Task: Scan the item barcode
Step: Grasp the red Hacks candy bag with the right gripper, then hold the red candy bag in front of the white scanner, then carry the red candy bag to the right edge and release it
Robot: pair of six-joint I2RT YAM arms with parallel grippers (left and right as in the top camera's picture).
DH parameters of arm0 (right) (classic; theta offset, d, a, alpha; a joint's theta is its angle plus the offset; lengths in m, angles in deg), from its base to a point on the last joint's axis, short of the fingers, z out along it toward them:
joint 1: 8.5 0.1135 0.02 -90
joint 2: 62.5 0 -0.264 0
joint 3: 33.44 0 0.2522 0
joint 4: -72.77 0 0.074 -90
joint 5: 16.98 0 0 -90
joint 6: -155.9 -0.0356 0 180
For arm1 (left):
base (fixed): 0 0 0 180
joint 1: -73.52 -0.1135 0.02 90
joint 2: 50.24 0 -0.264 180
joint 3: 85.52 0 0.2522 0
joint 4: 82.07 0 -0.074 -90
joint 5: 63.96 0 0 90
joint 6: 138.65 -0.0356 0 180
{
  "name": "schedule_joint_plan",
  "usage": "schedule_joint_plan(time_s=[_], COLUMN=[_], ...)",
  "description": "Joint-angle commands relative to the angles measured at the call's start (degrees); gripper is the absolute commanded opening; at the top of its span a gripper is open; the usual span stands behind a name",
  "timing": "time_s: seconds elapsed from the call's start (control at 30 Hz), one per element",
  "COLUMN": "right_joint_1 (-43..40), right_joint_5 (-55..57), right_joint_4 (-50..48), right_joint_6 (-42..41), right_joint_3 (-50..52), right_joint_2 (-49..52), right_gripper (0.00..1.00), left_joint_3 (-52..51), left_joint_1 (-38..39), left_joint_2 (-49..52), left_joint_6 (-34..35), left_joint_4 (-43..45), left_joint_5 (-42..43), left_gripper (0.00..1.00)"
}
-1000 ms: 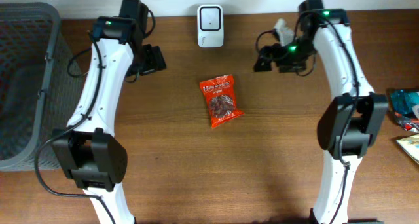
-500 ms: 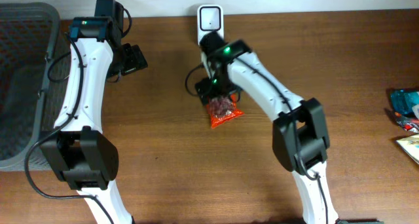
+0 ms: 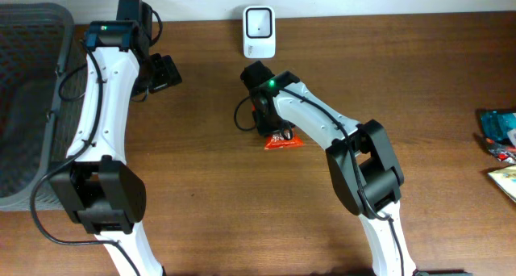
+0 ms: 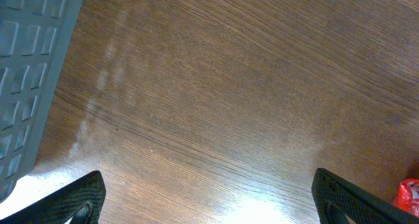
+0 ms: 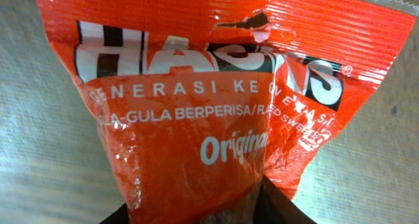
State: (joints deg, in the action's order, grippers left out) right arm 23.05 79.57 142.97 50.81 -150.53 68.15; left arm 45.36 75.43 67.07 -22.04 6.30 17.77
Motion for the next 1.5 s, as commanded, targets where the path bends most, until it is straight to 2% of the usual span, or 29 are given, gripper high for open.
schedule_joint_plan(time_s=[0.0,0.03,0.07,0.23,0.3,0.37,0.47,0.57,0.67,0.7,0.83,0.87,0.93,1.03,1.1,1.23,1.37,1.43,1.47], right_joint_1=[0.26,0.26,0.24,0.20,0.22,0.20,0.20,-0.96,-4.04,-4.52,-5.64,-5.60,-5.60,-5.60,-5.60,-5.75,-5.81,-6.10,-6.54], right_joint_5=[-0.83,-0.48,0.26,9.88,19.41,27.96,28.24,26.45,14.45,14.47,14.45,14.40,12.83,7.10,7.15,7.39,13.57,21.49,21.55], right_joint_4=[4.00,4.72,5.44,5.53,2.36,-5.57,-20.87,-32.00,-42.23,-44.00,-56.85,-59.21,-61.27,-64.30,-65.77,-66.82,-68.85,-69.90,-68.94], right_joint_6=[-0.63,-0.63,-0.61,-0.39,-0.17,2.29,13.90,14.69,14.71,14.82,29.27,29.86,29.64,29.64,29.64,29.64,29.29,24.57,23.15], right_joint_3=[-5.09,-6.62,-8.39,-13.38,-14.99,-15.37,-15.34,-15.34,-15.23,-15.23,-15.23,-15.23,-15.23,-15.23,-15.23,-15.23,-15.26,-15.26,-15.26], right_joint_2=[0.85,0.85,0.85,0.85,0.85,0.85,0.87,0.98,2.38,3.10,8.37,8.94,9.73,12.13,12.98,13.14,13.07,12.24,11.19], right_gripper=[0.35,0.24,0.21,0.21,0.17,0.17,0.17,0.17,0.17,0.17,0.20,0.20,0.16,0.15,0.11,0.11,0.11,0.11,0.10], left_joint_3=[0.09,0.09,0.09,0.09,0.09,0.09,0.09,0.09,0.09,0.09,0.09,0.09,0.09,0.09,0.09,0.09,0.09,0.09,0.09], left_joint_1=[0.04,0.04,0.04,0.04,0.04,0.04,0.04,0.04,0.04,0.04,0.04,0.04,0.04,0.04,0.04,0.04,0.04,0.04,0.04], left_joint_2=[-0.11,-0.11,-0.11,-0.11,-0.11,-0.11,-0.11,-0.11,-0.11,-0.11,-0.11,-0.11,-0.11,-0.11,-0.11,-0.11,-0.11,-0.11,-0.11], left_joint_6=[-0.55,-0.55,-0.57,-0.57,-0.55,-0.57,-0.55,-0.57,-0.57,-0.57,-0.57,-0.57,-0.57,-0.57,-0.55,-0.57,-0.55,-0.57,-0.57], left_joint_4=[-0.09,-0.09,-0.09,-0.09,-0.09,-0.09,-0.09,-0.09,-0.09,-0.09,-0.09,-0.09,-0.09,-0.09,-0.09,-0.09,-0.09,-0.09,-0.09], left_joint_5=[-0.57,-0.57,-0.57,-0.57,-0.57,-0.57,-0.57,-0.57,-0.57,-0.57,-0.57,-0.57,-0.57,-0.57,-0.57,-0.59,-0.57,-0.57,-0.59], left_gripper=[0.99,0.99,0.99,0.99,0.99,0.99,0.99,0.99,0.99,0.99,0.99,0.99,0.99,0.99,0.99,0.99,0.99,0.99,0.99])
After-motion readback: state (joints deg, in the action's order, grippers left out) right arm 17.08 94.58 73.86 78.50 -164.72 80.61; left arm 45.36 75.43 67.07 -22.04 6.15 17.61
